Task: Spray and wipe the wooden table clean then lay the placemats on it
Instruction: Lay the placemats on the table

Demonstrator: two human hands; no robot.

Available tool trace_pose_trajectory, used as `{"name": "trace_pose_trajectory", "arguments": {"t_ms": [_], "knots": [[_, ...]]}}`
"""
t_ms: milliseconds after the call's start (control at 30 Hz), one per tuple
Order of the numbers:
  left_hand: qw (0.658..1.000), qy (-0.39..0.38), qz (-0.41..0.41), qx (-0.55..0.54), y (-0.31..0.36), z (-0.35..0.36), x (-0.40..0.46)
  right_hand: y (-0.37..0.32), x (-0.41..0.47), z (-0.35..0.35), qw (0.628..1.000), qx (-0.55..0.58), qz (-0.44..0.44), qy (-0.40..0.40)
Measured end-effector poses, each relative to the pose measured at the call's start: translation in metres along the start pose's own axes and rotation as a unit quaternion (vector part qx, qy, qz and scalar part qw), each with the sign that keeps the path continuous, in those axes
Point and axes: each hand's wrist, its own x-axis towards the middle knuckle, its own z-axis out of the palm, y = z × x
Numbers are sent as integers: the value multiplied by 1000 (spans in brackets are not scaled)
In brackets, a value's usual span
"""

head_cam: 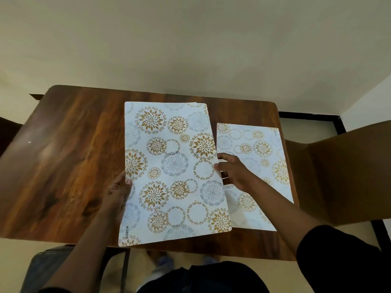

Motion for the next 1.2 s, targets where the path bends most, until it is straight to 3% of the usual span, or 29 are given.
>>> {"name": "trace_pose_trajectory", "arguments": {"t_ms": [467,600,733,833,967,1100,1200], "knots": [[1000,-5,0,-5,81,-132,42,-26,54,163,995,-8,6,103],[991,42,49,115,117,-162,48,-37,69,209,994,6,6,108],[954,116,113,252,132,-198,58,-43,91,255,992,29,13,122],[912,132,110,372,133,-219,57,-45,114,289,990,28,26,133],[865,207,166,426,130,-228,47,-45,151,338,990,16,42,130],[808,223,253,483,108,-229,37,-46,183,389,991,-10,30,132],[789,230,241,516,89,-234,38,-49,200,423,986,-38,19,159]]}}
